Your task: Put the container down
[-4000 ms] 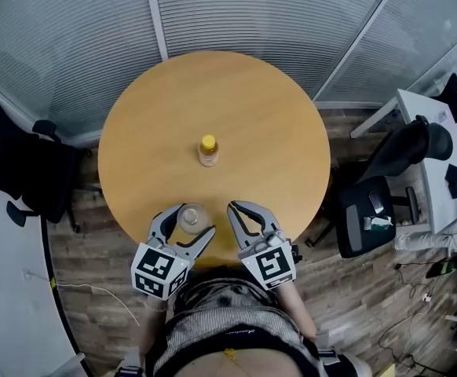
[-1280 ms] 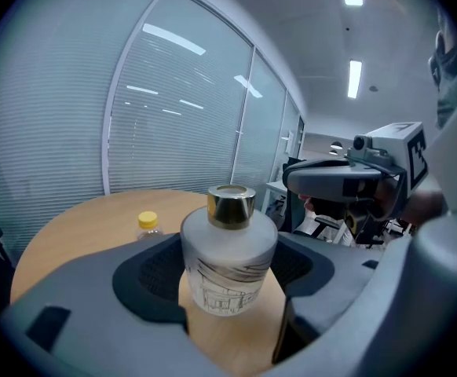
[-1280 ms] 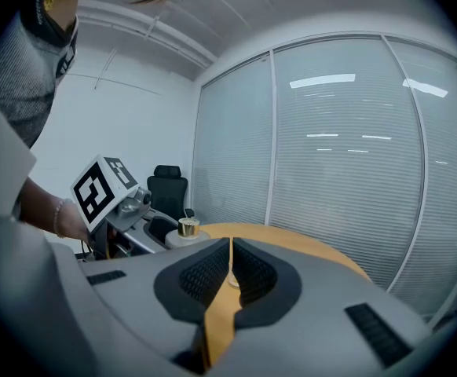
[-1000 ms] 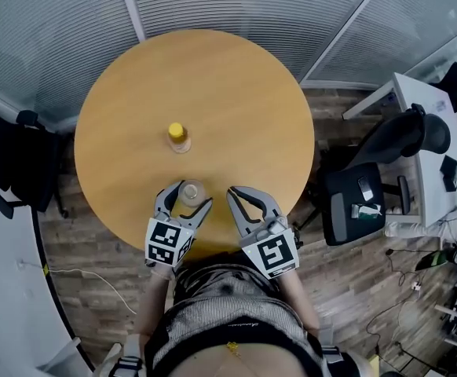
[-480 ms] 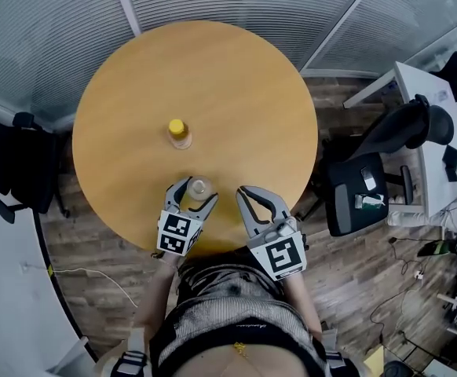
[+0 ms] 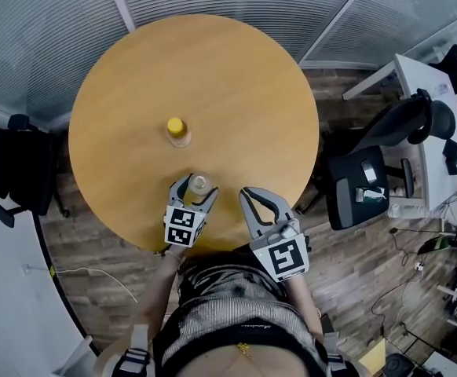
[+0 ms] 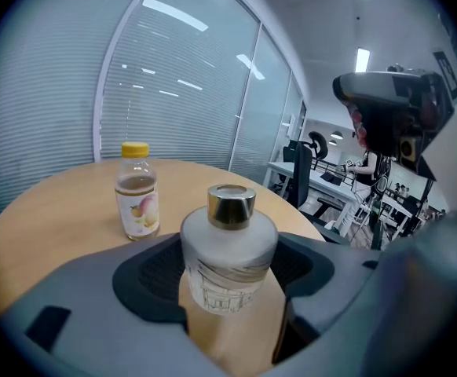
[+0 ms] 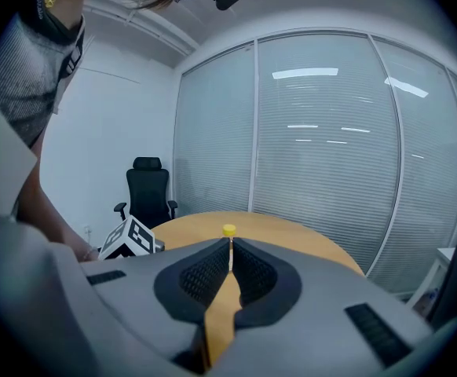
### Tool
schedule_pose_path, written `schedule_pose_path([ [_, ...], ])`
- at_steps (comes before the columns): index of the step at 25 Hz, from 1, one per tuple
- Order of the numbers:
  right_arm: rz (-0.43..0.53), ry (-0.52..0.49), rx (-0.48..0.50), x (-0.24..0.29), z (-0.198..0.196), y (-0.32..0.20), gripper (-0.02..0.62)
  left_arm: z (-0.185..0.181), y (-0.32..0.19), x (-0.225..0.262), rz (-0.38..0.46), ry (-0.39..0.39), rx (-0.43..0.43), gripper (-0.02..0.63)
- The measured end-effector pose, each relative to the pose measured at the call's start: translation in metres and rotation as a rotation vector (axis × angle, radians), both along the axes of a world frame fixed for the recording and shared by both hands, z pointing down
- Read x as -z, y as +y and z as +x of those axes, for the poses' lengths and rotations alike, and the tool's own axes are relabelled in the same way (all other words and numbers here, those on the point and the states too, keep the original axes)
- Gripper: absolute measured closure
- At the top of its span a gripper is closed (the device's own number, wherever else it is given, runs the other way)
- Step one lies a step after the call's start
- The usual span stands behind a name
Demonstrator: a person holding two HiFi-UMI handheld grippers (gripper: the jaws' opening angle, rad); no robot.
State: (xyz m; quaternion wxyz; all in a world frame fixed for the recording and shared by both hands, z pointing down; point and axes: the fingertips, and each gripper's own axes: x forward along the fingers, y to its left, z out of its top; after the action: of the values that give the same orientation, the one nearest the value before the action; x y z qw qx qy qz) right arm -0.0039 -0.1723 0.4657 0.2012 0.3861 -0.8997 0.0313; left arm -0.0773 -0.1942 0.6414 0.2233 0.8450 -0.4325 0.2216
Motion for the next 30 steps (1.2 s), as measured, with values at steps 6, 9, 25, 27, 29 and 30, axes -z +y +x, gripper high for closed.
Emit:
schedule_pose_path([
  [6, -0.005, -0.001, 0.015, -0.003, -0.004, -0.001, 0.572, 0.002, -0.005, -0.023, -0.012, -0.025, 0.019, 0.282],
  [9, -0.01, 0.004, 0.01, -0.005, -0.003, -0.003, 0.572, 0.004, -0.007, -0.034, -0.028, -0.036, 0.021, 0.282],
  [25, -0.048, 0.022, 0.01, -0.017, -0.003, -0.004, 0.572, 0.006, -0.015, -0.067, -0.036, -0.128, -0.001, 0.281],
  [27, -0.053, 0.02, 0.009, -0.018, -0.003, -0.004, 0.572, 0.007, -0.015, -0.067, -0.037, -0.131, -0.004, 0.281],
  [29, -0.056, 0.015, 0.007, -0.019, -0.003, -0.004, 0.572, 0.008, -0.015, -0.067, -0.04, -0.131, -0.01, 0.282],
  [30, -0.059, 0.014, 0.007, -0.02, -0.004, -0.004, 0.572, 0.009, -0.015, -0.068, -0.04, -0.133, -0.015, 0.282],
])
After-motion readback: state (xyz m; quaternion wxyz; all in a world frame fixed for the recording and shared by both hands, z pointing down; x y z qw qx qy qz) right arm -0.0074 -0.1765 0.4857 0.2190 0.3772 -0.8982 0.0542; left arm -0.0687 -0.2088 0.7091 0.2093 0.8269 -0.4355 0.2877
